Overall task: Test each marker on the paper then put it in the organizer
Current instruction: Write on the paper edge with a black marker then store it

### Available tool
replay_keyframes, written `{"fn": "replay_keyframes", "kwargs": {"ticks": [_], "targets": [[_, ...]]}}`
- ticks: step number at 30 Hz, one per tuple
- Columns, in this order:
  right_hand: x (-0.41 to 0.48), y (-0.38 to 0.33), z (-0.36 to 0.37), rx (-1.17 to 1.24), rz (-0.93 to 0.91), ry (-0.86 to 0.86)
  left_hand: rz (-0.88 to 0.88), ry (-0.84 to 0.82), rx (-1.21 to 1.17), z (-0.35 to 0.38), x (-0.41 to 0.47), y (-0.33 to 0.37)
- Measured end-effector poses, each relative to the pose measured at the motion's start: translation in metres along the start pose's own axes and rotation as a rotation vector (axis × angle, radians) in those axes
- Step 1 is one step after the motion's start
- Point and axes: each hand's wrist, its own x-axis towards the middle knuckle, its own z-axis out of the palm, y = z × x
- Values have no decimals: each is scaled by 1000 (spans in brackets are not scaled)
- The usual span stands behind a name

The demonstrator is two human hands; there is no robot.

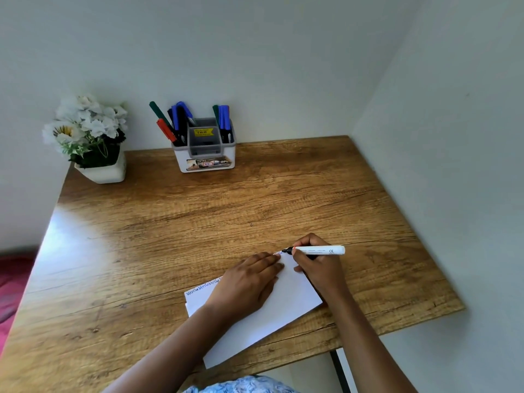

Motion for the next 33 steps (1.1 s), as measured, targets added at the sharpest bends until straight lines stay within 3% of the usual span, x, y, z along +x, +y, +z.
{"fn": "replay_keyframes", "kwargs": {"ticks": [33], "targets": [[0, -1, 1, -14, 2, 65, -28, 3, -8, 1, 0, 0]]}}
